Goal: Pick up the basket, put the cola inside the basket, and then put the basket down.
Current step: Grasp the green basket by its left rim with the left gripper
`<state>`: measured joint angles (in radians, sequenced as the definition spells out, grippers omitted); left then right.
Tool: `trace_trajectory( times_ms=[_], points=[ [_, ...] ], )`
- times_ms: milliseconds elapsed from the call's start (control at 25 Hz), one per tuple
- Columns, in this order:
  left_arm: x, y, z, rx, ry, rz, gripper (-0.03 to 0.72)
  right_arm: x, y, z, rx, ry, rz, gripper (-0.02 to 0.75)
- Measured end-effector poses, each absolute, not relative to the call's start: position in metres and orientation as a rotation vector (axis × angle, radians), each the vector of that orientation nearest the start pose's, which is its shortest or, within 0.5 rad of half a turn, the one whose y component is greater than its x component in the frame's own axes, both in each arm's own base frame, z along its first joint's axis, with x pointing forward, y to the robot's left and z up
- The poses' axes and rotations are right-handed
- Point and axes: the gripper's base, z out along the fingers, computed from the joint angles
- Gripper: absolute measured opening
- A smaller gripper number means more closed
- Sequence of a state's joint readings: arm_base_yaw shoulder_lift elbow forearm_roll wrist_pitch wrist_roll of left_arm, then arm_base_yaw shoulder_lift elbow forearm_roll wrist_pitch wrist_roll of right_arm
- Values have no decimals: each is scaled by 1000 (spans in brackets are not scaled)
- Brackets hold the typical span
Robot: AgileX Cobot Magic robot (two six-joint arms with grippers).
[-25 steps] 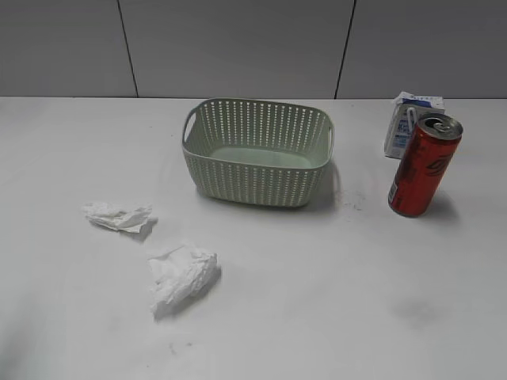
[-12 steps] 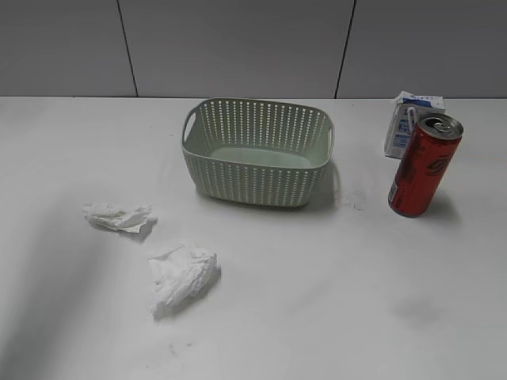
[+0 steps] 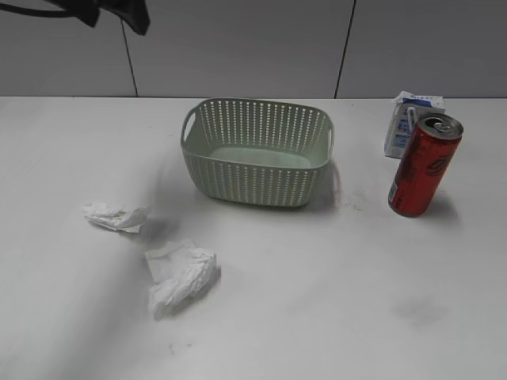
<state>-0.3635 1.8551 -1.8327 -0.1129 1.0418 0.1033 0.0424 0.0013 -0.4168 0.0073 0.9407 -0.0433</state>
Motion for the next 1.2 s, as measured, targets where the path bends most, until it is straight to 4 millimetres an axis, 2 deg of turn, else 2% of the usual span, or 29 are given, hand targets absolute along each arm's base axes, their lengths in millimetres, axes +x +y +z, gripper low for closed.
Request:
trace_trajectory(
  times_ms=[160,360,440,560,920,1120,1200],
  points=[
    [407,-192,324,632,2554,-163,564,9,1,263,-85,2007,8,412],
    [426,-220,295,635,2599,-122,564,9,1,263,-85,2007,8,412],
    [432,-224,284,635,2611,-120,564,9,1,263,-85,2007,8,412],
    [440,-229,258,645,2661,-108,564,9,1,263,-85,2007,8,412],
    [449,-243,192,646,2802,-197,560,9,1,263,-85,2007,8,412],
    [451,-244,175,630,2836,-195,540,9,1,263,-85,2007,8,412],
    [451,-244,172,624,2845,-194,477,9,1,263,-85,2007,8,412]
  ],
)
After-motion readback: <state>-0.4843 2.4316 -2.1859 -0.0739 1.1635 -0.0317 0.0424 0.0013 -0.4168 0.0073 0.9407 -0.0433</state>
